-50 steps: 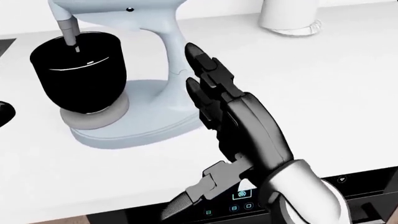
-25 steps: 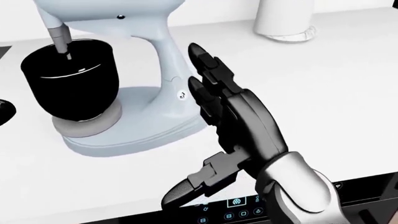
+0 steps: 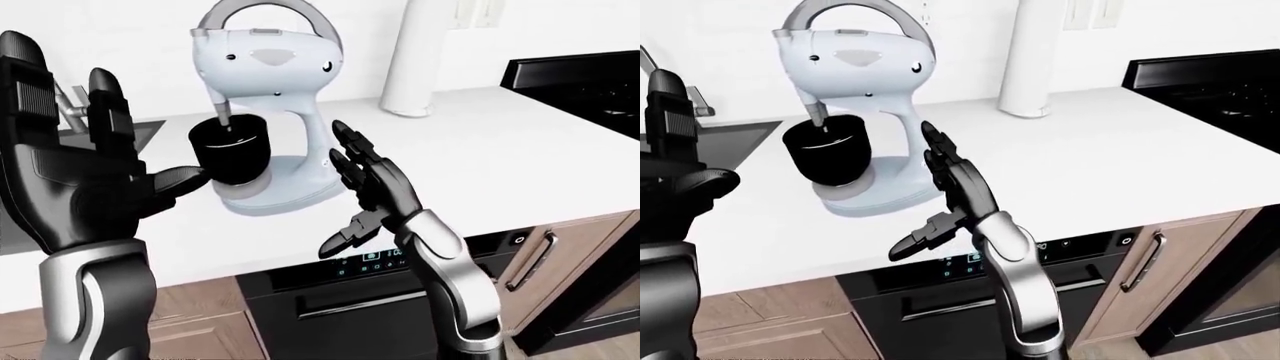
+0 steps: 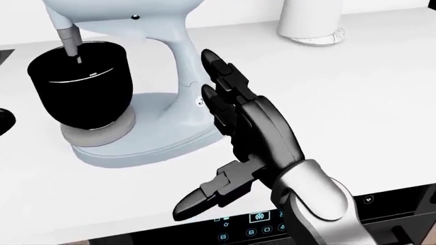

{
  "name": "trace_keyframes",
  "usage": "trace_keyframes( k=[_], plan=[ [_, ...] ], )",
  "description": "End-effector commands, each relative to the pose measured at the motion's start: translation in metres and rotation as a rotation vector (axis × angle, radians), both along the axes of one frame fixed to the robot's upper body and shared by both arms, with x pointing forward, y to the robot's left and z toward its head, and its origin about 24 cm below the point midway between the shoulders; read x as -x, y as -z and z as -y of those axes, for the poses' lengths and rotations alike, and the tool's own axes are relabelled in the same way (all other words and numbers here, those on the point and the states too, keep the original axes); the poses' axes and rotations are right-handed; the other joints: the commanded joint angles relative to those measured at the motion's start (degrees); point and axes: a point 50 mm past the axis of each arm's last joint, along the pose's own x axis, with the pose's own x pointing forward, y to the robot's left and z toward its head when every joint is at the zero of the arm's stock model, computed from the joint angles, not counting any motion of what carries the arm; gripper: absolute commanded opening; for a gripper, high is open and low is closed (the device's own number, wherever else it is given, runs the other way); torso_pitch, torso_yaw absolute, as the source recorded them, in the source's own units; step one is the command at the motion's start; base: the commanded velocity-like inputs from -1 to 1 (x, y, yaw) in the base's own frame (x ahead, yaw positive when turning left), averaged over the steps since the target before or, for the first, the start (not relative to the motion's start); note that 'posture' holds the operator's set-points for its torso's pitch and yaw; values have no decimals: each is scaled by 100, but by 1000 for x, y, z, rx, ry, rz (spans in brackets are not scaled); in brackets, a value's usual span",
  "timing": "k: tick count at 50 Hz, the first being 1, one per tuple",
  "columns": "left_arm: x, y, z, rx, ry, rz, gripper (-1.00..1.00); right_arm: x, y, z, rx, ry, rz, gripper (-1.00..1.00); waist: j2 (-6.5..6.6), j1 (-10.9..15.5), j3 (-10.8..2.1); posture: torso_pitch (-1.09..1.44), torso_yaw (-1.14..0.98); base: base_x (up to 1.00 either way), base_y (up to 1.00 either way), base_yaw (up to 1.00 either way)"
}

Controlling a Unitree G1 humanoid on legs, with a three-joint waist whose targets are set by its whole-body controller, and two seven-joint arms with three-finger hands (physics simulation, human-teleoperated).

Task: Open the stand mixer head.

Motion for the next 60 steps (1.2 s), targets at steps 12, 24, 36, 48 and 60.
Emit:
trace_keyframes(
  k=[12,24,36,48,60],
  plan=[
    [4,-9,0,-10,-4,58,100,-5,-1,-2,-13,1,54,100,29,9,-66,-19,0,0,0,0],
    [4,-10,-1,-9,-5,60,100,-10,0,-3,-15,1,54,100,32,12,-77,-19,0,0,0,0],
    [4,-11,-2,-8,-8,61,100,-16,6,-3,-18,3,42,100,34,15,-88,-19,0,0,0,0],
    [4,-10,-2,-7,-9,58,100,-21,8,-5,-21,-4,38,100,35,10,-87,-19,0,0,0,0],
    [3,-10,-2,-7,-10,57,100,-28,14,-8,-30,-8,26,100,42,6,-88,-19,0,0,0,0]
  ],
)
